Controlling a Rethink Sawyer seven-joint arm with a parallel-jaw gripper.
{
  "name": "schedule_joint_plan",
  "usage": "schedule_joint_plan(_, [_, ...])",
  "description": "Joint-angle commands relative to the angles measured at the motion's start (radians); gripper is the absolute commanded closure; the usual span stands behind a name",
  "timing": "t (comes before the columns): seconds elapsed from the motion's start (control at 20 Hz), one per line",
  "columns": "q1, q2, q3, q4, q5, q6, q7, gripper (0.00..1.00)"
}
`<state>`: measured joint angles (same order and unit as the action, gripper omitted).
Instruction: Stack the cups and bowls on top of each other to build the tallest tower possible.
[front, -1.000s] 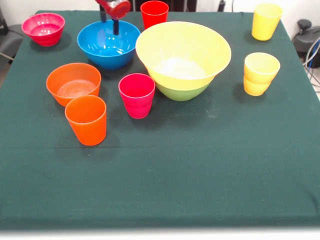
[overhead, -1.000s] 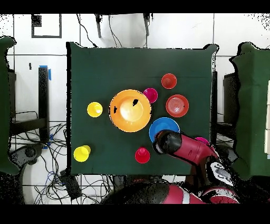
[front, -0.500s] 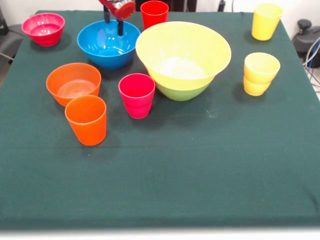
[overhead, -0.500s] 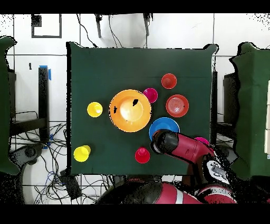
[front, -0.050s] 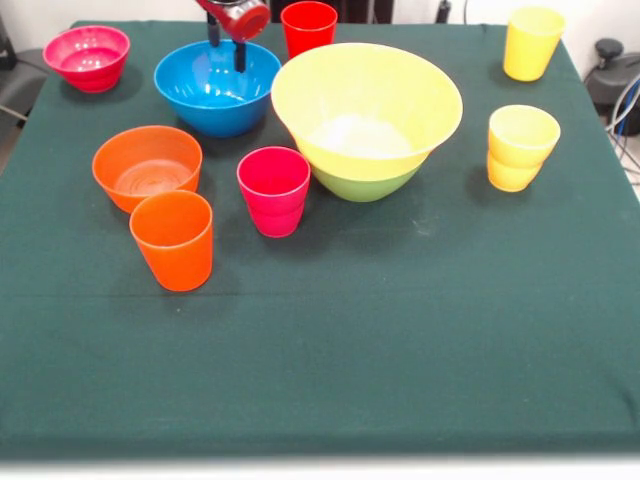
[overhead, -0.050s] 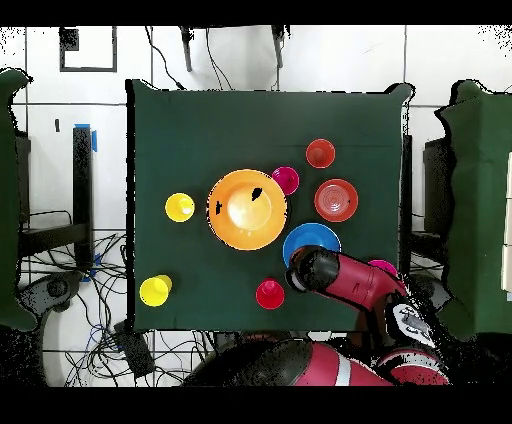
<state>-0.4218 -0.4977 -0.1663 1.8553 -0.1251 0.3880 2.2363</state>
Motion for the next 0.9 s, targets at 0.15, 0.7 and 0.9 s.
schedule_joint_plan(0.15, [0.003,0.048,0.086,-0.037,-0.020,-0.059,0.045,0.00])
schedule_joint_plan(0.7, [0.011,0.045,0.080,-0.040,-0.019,-0.051,0.049,0.00])
schedule_joint_plan(0.9, [0.011,0.045,0.079,-0.041,-0.019,-0.051,0.049,0.00])
